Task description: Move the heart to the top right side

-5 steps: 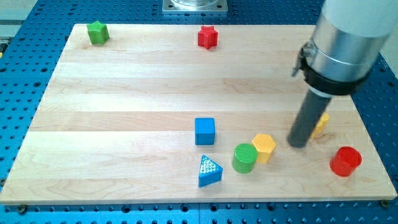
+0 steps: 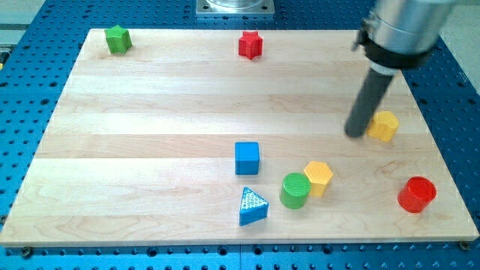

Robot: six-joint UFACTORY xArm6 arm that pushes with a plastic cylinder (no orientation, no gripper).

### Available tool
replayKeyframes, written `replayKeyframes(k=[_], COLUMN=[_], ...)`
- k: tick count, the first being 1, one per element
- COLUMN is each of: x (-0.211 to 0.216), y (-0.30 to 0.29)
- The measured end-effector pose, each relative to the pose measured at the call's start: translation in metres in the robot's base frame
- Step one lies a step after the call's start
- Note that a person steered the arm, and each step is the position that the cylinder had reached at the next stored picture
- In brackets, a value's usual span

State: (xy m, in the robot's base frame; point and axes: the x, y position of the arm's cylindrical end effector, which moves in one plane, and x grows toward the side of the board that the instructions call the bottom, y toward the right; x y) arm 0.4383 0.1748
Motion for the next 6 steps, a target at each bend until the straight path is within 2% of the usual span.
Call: replayKeyframes(k=[1, 2, 4, 6], x=[0.038, 0.058, -0.064, -0.132], y=[0.004, 0.045, 0.045, 0.046])
